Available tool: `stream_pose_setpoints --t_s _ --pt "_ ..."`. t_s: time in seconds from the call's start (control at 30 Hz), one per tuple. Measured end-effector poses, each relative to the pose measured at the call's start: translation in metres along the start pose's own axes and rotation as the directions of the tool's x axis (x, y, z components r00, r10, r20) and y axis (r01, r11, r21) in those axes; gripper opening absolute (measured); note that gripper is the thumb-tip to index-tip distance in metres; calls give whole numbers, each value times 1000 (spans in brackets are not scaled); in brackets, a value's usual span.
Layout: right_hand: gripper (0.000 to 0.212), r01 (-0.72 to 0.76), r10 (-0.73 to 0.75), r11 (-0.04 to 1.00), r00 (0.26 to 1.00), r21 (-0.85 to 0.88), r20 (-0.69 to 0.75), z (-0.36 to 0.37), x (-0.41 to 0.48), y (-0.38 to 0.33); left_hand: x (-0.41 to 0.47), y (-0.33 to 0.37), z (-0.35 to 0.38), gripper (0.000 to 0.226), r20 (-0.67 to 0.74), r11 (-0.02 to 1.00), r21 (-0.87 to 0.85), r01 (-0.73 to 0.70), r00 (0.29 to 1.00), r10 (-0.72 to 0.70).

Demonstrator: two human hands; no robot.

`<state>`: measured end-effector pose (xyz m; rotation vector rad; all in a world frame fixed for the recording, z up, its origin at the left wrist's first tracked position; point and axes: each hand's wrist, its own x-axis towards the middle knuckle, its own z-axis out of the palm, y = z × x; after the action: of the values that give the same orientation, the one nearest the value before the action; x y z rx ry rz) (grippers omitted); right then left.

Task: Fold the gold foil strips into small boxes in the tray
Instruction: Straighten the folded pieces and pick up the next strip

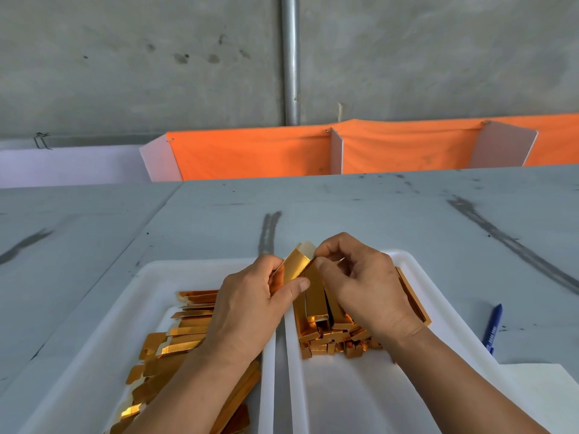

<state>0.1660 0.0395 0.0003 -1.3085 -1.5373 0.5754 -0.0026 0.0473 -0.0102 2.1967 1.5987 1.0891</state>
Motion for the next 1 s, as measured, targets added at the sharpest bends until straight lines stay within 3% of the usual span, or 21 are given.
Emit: stream_pose_setpoints --t_s 0.27,0.43,0.57,0.8,1.0 --pt "9 -6 1 992 999 -123 -42 2 1 -1 0 0 4 32 -4 999 42 -17 1000 17" --pt "16 -56 57 998 998 -4 24 1 1 -5 -1 0 5 33 -11 998 40 -40 999 41" --pt "9 -200 177 967 973 159 147 0 2 -8 -1 0 7 33 -10 996 58 -61 998 62" --pt "8 -305 239 928 929 215 284 2 2 -8 -1 -3 8 32 -4 966 210 -153 988 157" --pt "11 -265 231 956 945 128 229 2 2 -5 1 -2 9 48 45 938 293 -183 983 177"
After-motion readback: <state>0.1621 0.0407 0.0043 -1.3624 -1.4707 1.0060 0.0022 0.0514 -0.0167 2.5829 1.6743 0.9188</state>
